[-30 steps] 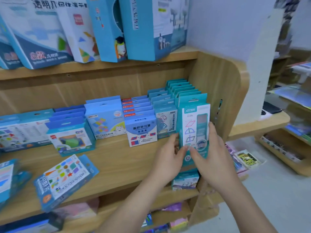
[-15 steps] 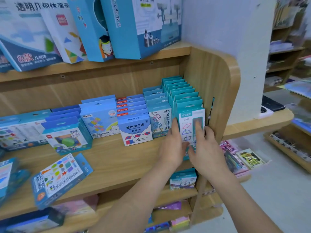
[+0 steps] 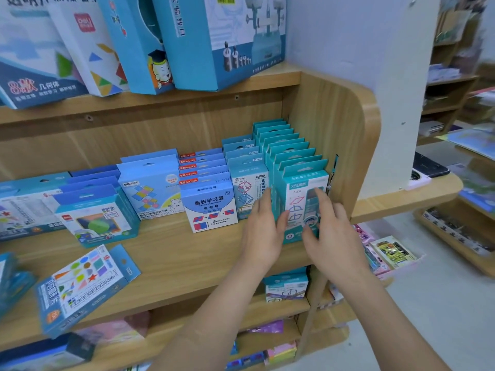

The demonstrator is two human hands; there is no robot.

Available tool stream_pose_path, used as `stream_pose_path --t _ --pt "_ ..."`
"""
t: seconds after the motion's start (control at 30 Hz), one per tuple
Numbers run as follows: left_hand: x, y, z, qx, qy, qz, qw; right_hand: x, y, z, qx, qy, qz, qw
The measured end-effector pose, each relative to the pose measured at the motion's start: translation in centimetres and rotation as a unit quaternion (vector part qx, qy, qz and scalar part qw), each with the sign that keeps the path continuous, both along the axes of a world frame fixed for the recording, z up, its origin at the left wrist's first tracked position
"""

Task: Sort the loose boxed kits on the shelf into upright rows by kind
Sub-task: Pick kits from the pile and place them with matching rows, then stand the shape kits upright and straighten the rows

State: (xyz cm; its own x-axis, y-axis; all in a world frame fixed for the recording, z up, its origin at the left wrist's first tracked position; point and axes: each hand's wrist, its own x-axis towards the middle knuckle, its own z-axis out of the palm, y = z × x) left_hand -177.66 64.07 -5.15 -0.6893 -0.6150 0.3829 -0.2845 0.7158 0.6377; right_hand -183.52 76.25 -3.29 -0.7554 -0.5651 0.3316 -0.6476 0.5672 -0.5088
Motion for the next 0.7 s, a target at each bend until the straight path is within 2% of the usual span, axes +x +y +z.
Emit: stream_pose_path --t 0.2,0.37,0.57,0.7 --pt "1.2 0.3 0.0 0.029 0.007 -0.005 1.000 0.5 0.6 0.6 -0.038 -0.007 0.012 0.999" --pt "5.8 -0.8 0.4 0.024 0.011 0.009 1.000 1.7 0.7 0.9 -0.077 -0.030 0.028 0.996" --pt "15.4 -3.7 -0.4 0.030 -0.020 0.088 0.995 5.8 -2.6 -0.7 -0.122 -0.142 0.159 0.969" --pt "21.9 -6.5 -1.2 -0.023 -0.068 0.174 0.982 9.2 -6.0 -2.2 -0.114 -0.254 0.225 0.934"
